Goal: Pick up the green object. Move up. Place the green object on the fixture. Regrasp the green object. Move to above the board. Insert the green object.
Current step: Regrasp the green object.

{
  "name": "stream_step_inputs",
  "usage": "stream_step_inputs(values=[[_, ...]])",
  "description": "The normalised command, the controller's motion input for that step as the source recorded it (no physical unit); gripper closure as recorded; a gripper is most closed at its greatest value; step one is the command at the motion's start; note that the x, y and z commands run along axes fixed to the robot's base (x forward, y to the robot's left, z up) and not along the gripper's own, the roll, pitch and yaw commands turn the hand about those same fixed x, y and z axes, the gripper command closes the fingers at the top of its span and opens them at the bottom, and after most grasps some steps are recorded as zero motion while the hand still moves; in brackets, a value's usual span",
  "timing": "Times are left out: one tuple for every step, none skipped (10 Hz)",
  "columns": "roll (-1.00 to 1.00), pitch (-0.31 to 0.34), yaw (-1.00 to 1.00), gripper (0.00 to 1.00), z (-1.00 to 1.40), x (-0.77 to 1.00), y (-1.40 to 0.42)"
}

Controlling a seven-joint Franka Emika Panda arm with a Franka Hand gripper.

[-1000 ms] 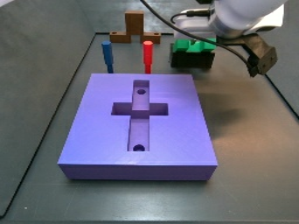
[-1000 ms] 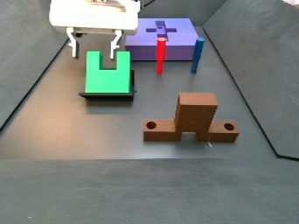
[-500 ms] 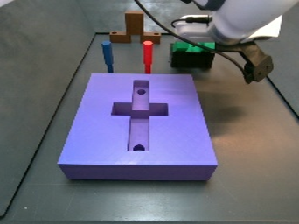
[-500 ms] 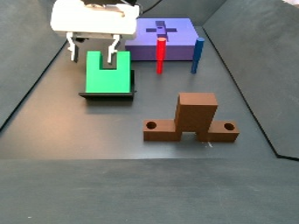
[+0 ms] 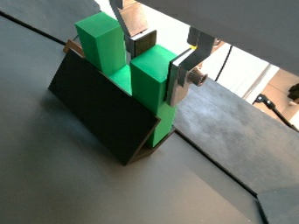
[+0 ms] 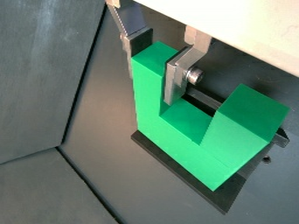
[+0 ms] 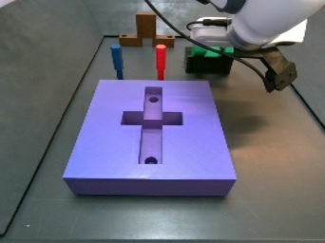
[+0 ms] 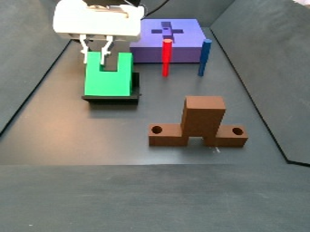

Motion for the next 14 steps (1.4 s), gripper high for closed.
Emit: stream_step_inputs(values=[[0.00,0.000,0.00,1.00,0.00,0.00,0.00],[0.00,0.000,0.00,1.00,0.00,0.00,0.00],[0.00,0.000,0.00,1.00,0.00,0.00,0.00],[0.00,0.000,0.00,1.00,0.00,0.00,0.00],[0.00,0.000,0.00,1.00,0.00,0.00,0.00],[0.00,0.000,0.00,1.00,0.00,0.00,0.00],[0.00,0.000,0.00,1.00,0.00,0.00,0.00],[0.00,0.000,0.00,1.00,0.00,0.00,0.00],[0.00,0.000,0.00,1.00,0.00,0.00,0.00],[0.00,0.000,0.00,1.00,0.00,0.00,0.00],[0.00,0.000,0.00,1.00,0.00,0.00,0.00],[0.00,0.000,0.00,1.00,0.00,0.00,0.00],[0.00,0.000,0.00,1.00,0.00,0.00,0.00],[0.00,0.000,0.00,1.00,0.00,0.00,0.00]])
